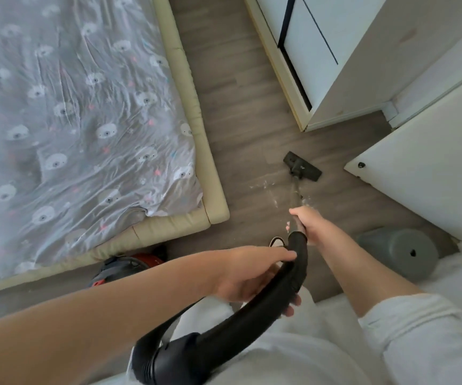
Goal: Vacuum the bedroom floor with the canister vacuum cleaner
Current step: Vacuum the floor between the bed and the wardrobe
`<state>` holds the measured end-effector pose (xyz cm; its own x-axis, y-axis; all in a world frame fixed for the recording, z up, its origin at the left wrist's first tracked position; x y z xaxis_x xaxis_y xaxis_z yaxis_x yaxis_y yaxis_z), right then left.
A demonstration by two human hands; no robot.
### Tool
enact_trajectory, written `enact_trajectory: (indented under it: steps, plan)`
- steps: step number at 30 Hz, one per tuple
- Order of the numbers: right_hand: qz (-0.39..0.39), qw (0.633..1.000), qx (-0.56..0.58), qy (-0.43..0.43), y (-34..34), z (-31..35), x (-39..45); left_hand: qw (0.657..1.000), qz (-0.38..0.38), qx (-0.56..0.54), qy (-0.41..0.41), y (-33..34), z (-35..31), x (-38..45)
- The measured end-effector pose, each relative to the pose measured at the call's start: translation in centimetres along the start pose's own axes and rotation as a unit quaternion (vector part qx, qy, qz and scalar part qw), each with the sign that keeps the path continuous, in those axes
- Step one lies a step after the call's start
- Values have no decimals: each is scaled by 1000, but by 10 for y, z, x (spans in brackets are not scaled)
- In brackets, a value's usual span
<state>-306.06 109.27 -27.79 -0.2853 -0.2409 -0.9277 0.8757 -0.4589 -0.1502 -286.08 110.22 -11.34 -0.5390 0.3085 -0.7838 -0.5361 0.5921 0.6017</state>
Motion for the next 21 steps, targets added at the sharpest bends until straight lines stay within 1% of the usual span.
enact_trajectory:
  steps: [1, 3, 6, 8, 12, 15, 16, 18, 19, 21]
  plan:
    - [-9, 1000, 6, -6, -7, -3, -4, 999, 17, 44, -9, 1, 7, -12]
    - [-24, 999, 40, -22, -15, -8, -11, 993, 8, 116, -8, 0, 15, -38]
    - [-30, 996, 81, -21, -24, -5, -13, 979, -29, 193, 54, -3, 5, -58]
    - [-29, 994, 103, -7, -21, -1, -15, 968, -45, 233, 79, -7, -6, -63]
    - [-6, 971, 233, 54, -9, 7, -11, 958, -65, 268, 73, -26, -23, -65]
    - [31, 953, 293, 76, -4, 13, -14, 960, -61, 267, 61, -39, -30, -70]
    - [35, 949, 303, 73, 0, 15, -16, 959, -60, 270, 59, -42, -32, -72]
    - [15, 941, 333, 64, 6, 14, -14, 961, -67, 262, 49, -42, -32, -75]
    - [3, 942, 333, 52, 8, 15, -13, 964, -70, 253, 47, -41, -30, -76]
    - [5, 958, 284, 29, 12, 20, -8, 968, -75, 236, 47, -40, -29, -76]
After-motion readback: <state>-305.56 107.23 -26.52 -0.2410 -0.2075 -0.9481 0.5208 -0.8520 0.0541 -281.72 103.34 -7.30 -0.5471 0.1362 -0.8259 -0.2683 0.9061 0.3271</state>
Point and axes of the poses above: each hand's wrist, its own x-axis towards the middle knuckle, its own y-axis out of the palm, z = x × y, the point moved 2 cm from there along x, towards the middle knuckle
